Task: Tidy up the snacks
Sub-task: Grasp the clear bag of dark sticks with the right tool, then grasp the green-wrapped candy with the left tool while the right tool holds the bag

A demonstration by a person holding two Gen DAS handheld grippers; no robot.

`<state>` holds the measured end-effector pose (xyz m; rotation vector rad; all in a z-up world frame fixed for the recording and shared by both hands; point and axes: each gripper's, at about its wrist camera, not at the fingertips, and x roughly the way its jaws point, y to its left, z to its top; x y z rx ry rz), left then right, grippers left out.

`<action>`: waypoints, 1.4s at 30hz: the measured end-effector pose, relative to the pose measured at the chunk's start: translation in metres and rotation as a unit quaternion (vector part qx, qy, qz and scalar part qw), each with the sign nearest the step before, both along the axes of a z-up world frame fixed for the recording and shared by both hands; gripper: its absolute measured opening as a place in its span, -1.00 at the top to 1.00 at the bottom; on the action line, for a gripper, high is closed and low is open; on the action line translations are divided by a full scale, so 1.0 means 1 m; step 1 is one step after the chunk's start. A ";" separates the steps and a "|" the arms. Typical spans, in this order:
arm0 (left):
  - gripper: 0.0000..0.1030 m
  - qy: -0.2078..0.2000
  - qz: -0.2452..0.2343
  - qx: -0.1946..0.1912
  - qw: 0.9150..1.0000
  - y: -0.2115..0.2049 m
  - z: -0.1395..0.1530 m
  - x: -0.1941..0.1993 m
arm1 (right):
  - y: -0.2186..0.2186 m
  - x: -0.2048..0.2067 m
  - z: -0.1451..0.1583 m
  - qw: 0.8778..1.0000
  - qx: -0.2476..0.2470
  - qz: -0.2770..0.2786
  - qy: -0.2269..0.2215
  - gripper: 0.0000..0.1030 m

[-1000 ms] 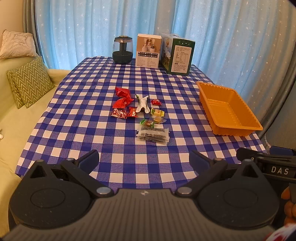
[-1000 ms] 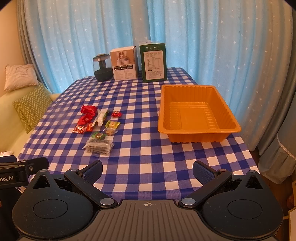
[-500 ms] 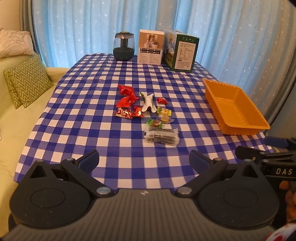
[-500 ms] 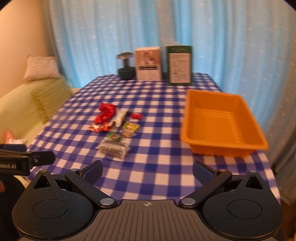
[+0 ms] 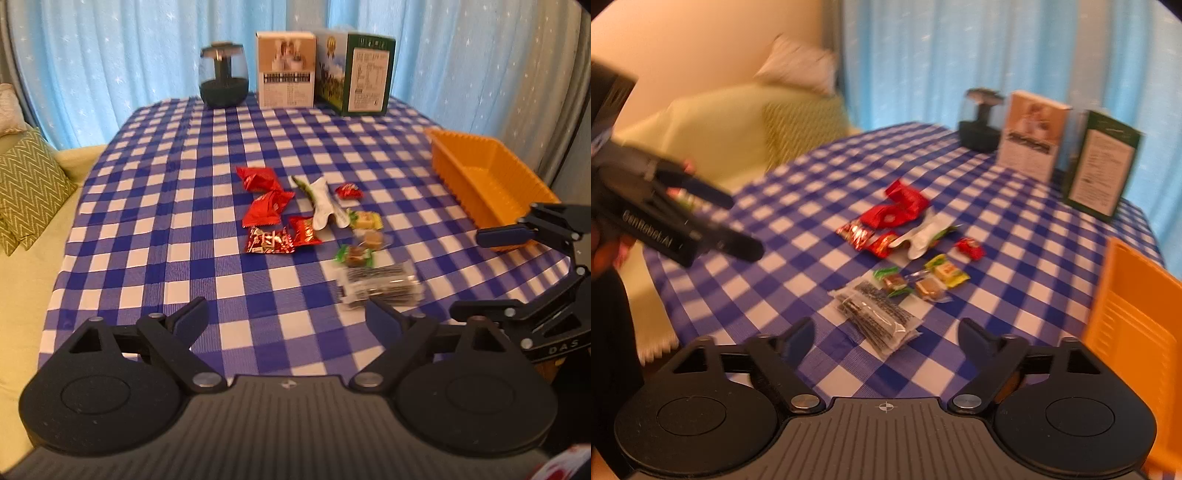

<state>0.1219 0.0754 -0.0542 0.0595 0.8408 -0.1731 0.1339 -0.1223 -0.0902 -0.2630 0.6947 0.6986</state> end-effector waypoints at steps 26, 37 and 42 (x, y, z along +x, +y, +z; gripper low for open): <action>-0.47 0.009 -0.019 -0.043 0.999 0.011 -0.046 0.052 | 0.039 0.060 -0.058 0.994 -0.034 0.058 0.080 0.24; -0.37 -0.013 -0.010 -0.051 0.999 0.011 -0.042 0.052 | 0.035 0.039 -0.044 0.999 -0.023 0.018 0.032 0.27; -0.22 -0.019 -0.057 -0.040 0.997 -0.012 -0.048 0.057 | -0.001 0.031 -0.039 0.994 0.011 -0.106 0.037 0.27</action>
